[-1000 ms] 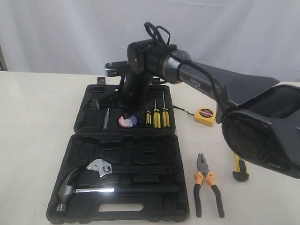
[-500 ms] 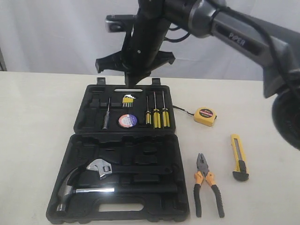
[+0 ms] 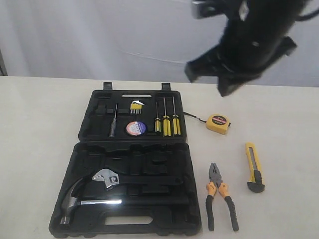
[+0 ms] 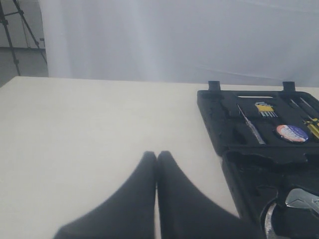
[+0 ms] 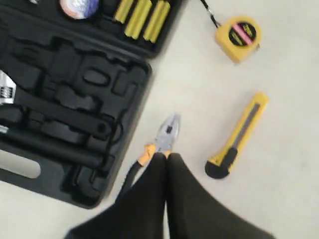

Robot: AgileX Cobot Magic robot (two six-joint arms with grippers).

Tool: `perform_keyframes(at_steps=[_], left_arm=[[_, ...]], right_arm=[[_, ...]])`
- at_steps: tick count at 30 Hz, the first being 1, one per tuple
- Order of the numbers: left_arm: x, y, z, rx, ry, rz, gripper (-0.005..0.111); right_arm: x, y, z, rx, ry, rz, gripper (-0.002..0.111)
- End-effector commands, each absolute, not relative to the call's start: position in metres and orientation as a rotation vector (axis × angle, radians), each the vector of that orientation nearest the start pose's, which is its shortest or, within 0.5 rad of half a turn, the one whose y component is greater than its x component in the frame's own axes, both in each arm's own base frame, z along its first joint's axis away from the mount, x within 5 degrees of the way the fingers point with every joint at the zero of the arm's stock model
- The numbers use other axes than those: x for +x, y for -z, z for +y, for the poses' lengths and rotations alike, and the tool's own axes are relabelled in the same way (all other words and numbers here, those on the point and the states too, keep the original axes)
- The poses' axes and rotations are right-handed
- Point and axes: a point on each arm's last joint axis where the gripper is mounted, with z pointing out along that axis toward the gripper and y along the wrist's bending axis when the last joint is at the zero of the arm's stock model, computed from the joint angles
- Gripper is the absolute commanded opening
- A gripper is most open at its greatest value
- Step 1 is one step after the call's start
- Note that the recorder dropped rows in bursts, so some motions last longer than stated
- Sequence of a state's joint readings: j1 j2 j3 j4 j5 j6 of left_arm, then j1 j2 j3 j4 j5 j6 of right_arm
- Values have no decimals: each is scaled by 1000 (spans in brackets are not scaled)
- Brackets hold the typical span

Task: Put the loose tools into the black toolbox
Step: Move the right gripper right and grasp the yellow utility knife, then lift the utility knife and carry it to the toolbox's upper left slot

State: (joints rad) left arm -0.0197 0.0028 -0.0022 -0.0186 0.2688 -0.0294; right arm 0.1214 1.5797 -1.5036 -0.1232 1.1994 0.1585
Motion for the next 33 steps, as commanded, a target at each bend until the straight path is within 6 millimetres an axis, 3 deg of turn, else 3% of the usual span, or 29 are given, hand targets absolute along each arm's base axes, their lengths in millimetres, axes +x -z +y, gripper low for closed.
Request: perform_keyframes(at_steps=[1,4,9,14,15,23,33], left_arm=[[55,-189,-2,-21,58,1752,0],[55,-189,-2,-21,58,1752,0],[55,-189,-2,-21,58,1752,0],[55,-189,-2,-21,58,1752,0],[55,-189,-2,-21,58,1752,0],[55,-189,-2,-21,58,1752,0],[55,-189,-2,-21,58,1752,0]], right_arm=[[276,-321,-22,276,47,2802,0],[264,-295,-52,413,97,2853,0],[284,-257,-74,502,103,2890,6],[313,-201,-80,516,91,2968,54],[315,-196,-81,516,90,2972,56],[331,-155,-84,512,82,2997,55],[340,-125,-86,560,74,2995,55]])
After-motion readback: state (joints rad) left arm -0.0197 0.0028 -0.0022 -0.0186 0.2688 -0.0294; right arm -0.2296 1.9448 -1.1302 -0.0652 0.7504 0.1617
